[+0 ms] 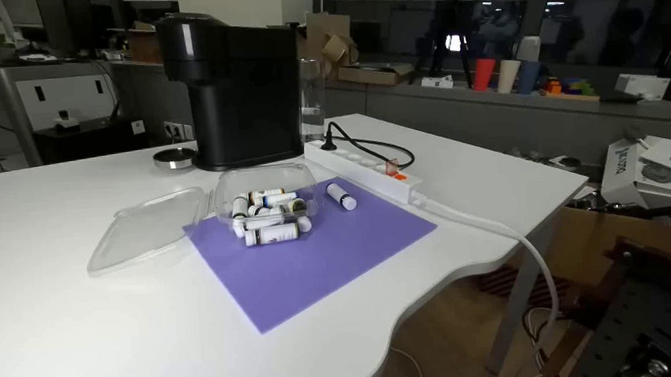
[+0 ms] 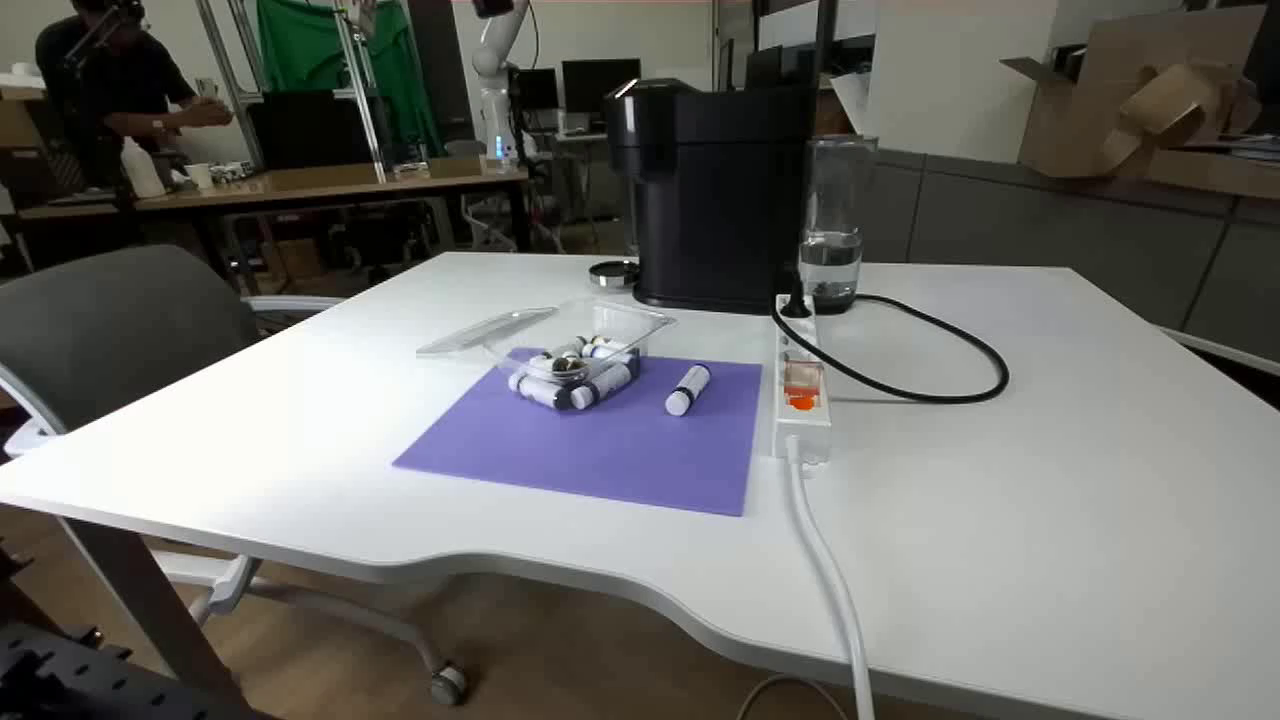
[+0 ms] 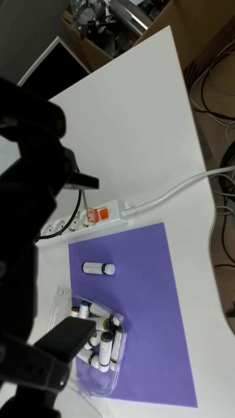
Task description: Remove two bottles from the clear bowl and place them on the purple placemat
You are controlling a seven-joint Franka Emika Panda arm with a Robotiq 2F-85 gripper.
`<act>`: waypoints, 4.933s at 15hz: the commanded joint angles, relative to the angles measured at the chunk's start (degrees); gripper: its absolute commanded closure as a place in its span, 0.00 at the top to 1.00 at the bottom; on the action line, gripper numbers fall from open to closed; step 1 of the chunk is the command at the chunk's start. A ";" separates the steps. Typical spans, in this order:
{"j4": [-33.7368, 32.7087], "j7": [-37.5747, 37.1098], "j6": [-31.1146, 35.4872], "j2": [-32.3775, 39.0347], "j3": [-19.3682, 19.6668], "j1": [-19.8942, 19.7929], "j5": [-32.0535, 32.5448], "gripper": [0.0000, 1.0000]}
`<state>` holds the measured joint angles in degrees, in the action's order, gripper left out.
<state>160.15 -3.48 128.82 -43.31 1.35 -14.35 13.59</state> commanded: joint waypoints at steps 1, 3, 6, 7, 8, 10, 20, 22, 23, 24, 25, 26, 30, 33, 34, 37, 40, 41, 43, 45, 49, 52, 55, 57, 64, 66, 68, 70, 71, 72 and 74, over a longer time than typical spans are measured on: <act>-0.15 -0.34 -0.31 -0.03 0.48 0.55 0.40 1.00; -0.17 -0.34 -0.31 -0.03 0.48 0.55 0.39 1.00; -0.18 -0.34 -0.31 -0.03 0.48 0.55 0.39 1.00; -0.18 -0.34 -0.31 -0.03 0.48 0.55 0.39 1.00; -0.18 -0.34 -0.31 -0.03 0.48 0.55 0.39 1.00; -0.18 -0.34 -0.31 -0.03 0.48 0.55 0.39 1.00; -4.99 -6.28 8.34 18.33 -4.23 0.67 1.44 1.00; -7.43 -8.07 11.21 25.04 -5.85 1.06 2.00 1.00; -8.89 -9.40 12.73 28.57 -6.73 1.12 2.72 1.00; -10.64 -10.44 13.85 32.01 -7.21 1.30 3.56 1.00; -12.52 -11.58 15.37 35.65 -7.49 1.69 4.74 1.00; -14.44 -12.35 16.36 38.73 -7.38 2.25 5.77 1.00; -14.92 -9.93 18.82 41.56 -4.08 6.44 4.55 1.00; -16.18 -9.64 19.16 44.28 -2.69 8.10 4.21 1.00; -15.99 -9.62 19.15 43.85 -2.61 8.08 4.24 1.00; -17.86 -9.17 18.10 47.00 -2.08 8.88 5.98 1.00; -20.08 -7.34 17.23 50.70 -1.71 10.78 4.46 1.00; -21.03 -7.44 17.04 52.05 -1.63 11.52 4.82 1.00; -23.32 -7.88 16.51 54.73 -1.23 12.99 5.13 1.00; -26.41 -8.45 14.95 57.47 -0.73 14.33 4.76 1.00; -34.70 -8.67 10.92 63.96 0.99 16.37 4.85 1.00; -40.76 -6.22 6.07 68.71 0.77 16.40 1.96 1.00; -45.35 -4.43 2.26 72.41 0.35 16.66 0.11 1.00; -47.78 -3.42 0.66 74.39 0.20 17.14 -0.40 1.00; -51.58 -1.79 -2.84 78.09 -0.07 18.54 -1.12 1.00; -52.10 -1.37 -2.94 78.89 -0.07 18.68 -1.11 1.00; -52.49 -0.90 -2.76 79.64 -0.17 18.55 -1.35 1.00; -52.87 -0.28 -2.38 80.29 -0.35 18.35 -1.74 1.00; -53.06 0.17 -2.08 80.63 -0.42 18.29 -2.05 1.00; -53.22 0.57 -1.83 80.89 -0.46 18.28 -2.22 1.00; -53.63 1.28 -1.78 81.41 -0.54 18.28 -2.32 0.98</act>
<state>108.67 -3.38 127.76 36.83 1.09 4.18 12.12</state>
